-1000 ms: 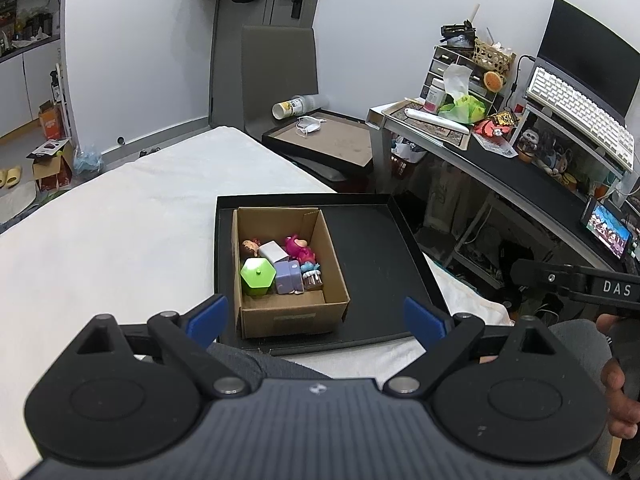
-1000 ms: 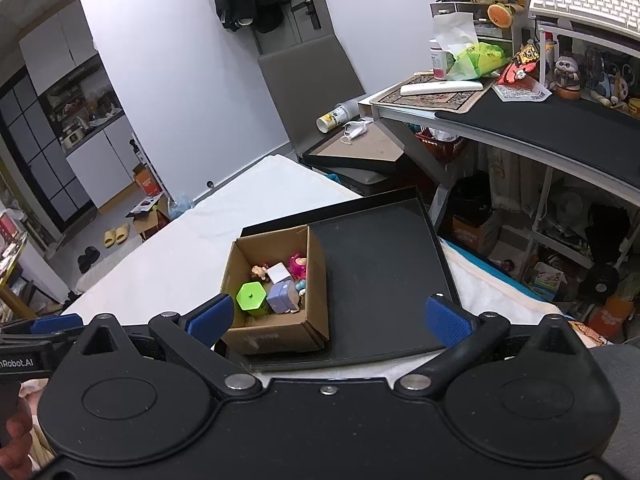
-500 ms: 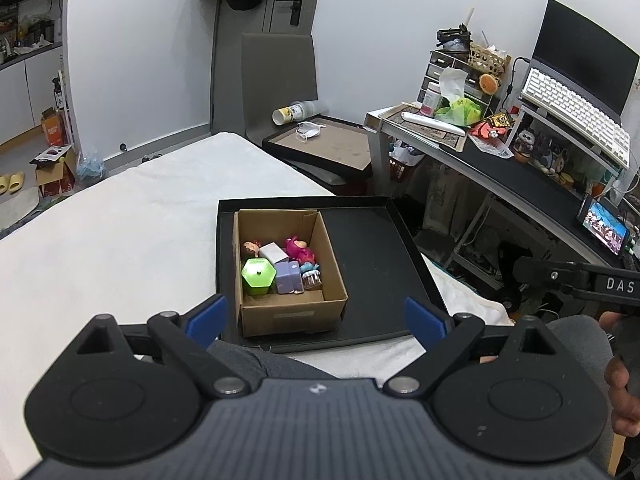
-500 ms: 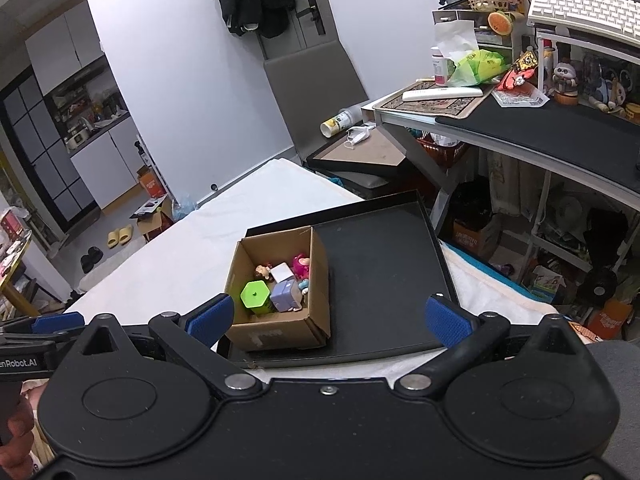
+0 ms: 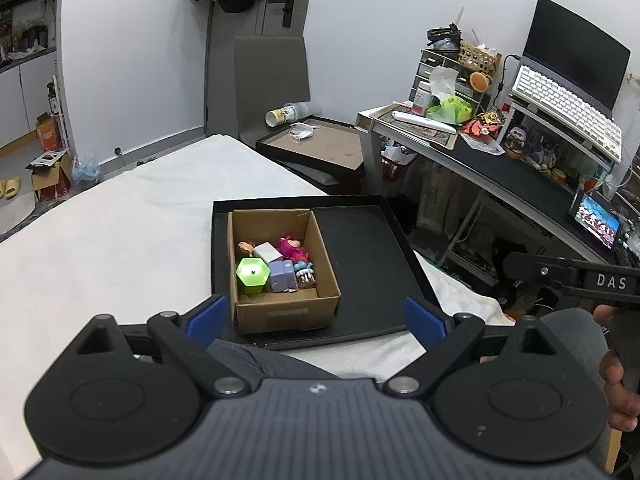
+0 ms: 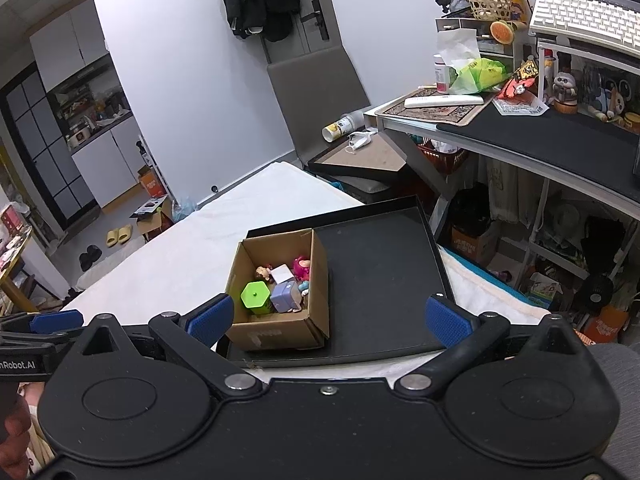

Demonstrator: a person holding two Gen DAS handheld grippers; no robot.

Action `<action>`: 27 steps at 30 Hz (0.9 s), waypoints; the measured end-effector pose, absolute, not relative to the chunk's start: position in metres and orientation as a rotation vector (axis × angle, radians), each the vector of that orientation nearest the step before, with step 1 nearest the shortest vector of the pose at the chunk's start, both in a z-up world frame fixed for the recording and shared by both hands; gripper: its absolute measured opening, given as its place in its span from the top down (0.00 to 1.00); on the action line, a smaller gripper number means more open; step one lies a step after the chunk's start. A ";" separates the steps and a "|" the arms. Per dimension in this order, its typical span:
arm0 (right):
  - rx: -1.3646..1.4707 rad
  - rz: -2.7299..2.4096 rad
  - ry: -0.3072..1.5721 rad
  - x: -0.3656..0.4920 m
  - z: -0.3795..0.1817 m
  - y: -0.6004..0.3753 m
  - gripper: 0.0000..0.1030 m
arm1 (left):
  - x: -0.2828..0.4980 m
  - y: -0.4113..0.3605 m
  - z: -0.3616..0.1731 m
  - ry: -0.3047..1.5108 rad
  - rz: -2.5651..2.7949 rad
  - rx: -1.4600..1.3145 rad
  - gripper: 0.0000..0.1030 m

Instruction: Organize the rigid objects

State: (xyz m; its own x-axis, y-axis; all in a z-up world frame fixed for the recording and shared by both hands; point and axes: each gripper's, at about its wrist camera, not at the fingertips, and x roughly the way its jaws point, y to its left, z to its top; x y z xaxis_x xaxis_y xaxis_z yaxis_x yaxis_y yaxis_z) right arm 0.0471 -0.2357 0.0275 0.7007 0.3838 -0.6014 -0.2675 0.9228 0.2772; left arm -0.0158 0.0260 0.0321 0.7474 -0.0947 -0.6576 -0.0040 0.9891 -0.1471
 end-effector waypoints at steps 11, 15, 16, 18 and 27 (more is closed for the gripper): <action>0.165 0.354 0.694 0.045 0.028 -0.235 0.00 | -0.017 0.025 0.031 0.725 -0.049 -0.137 0.08; 0.164 0.353 0.687 0.043 0.029 -0.234 0.00 | -0.017 0.027 0.033 0.720 -0.050 -0.143 0.08; 0.162 0.353 0.687 0.042 0.029 -0.233 0.00 | -0.018 0.028 0.033 0.721 -0.047 -0.142 0.08; 0.160 0.354 0.687 0.042 0.029 -0.233 0.00 | -0.019 0.027 0.034 0.720 -0.042 -0.137 0.08; 0.147 0.356 0.681 0.040 0.030 -0.231 0.00 | -0.025 0.024 0.038 0.701 -0.049 -0.125 0.08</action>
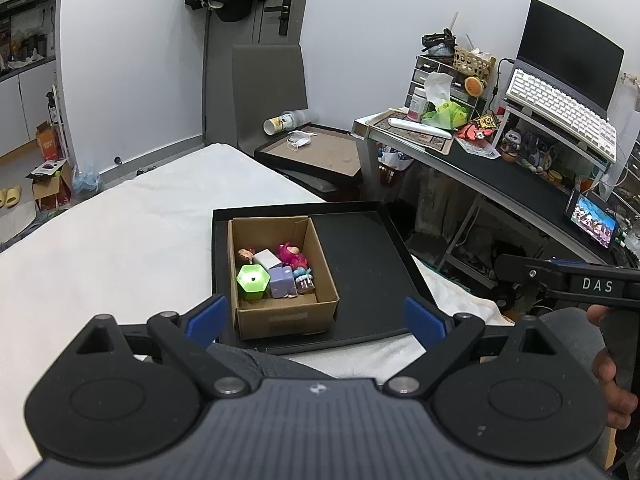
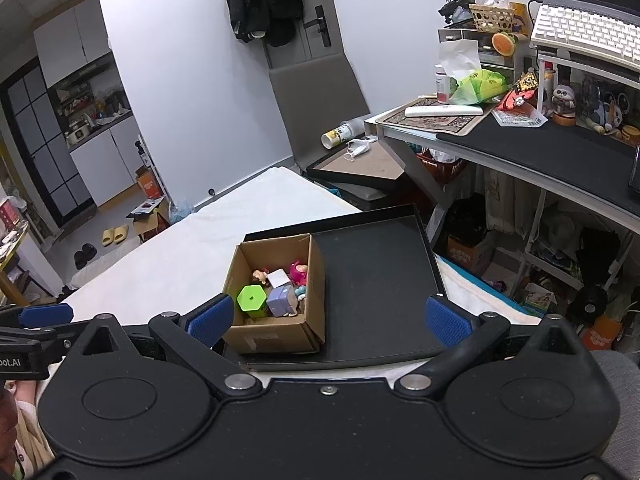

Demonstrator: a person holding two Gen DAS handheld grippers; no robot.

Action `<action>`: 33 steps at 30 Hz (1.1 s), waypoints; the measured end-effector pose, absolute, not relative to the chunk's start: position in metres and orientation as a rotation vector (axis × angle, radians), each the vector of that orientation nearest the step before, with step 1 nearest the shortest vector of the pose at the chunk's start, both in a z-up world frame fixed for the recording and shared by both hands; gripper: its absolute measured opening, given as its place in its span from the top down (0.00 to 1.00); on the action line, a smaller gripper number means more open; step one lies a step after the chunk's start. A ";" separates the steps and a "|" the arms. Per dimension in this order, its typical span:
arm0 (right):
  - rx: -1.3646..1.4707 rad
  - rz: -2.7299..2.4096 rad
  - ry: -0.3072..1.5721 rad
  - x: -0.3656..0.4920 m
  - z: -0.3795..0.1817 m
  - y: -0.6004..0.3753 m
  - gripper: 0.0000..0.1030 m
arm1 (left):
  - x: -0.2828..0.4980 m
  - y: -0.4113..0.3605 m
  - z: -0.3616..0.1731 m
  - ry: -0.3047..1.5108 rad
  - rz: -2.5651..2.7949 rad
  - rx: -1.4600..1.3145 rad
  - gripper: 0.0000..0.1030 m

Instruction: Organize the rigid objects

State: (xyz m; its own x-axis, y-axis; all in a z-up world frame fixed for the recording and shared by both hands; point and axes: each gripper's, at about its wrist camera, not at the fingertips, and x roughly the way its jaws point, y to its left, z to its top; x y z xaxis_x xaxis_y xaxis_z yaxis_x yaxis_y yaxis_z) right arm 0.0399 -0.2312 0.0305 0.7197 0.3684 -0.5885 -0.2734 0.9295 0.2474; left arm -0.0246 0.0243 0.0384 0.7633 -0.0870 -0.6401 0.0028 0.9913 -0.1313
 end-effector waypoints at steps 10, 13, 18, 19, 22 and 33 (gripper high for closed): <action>0.141 0.348 0.679 0.039 0.031 -0.232 0.00 | -0.026 0.024 0.037 0.706 -0.048 -0.127 0.08; 0.138 0.347 0.678 0.038 0.031 -0.232 0.00 | -0.027 0.024 0.036 0.709 -0.049 -0.125 0.08; 0.137 0.348 0.676 0.038 0.031 -0.232 0.00 | -0.027 0.025 0.035 0.709 -0.046 -0.126 0.08; 0.137 0.347 0.676 0.038 0.031 -0.232 0.00 | -0.027 0.025 0.035 0.709 -0.045 -0.126 0.08; 0.137 0.347 0.677 0.038 0.031 -0.232 0.00 | -0.026 0.026 0.034 0.713 -0.045 -0.128 0.08; 0.133 0.334 0.690 0.042 0.026 -0.233 0.00 | -0.018 0.029 0.028 0.736 -0.049 -0.136 0.08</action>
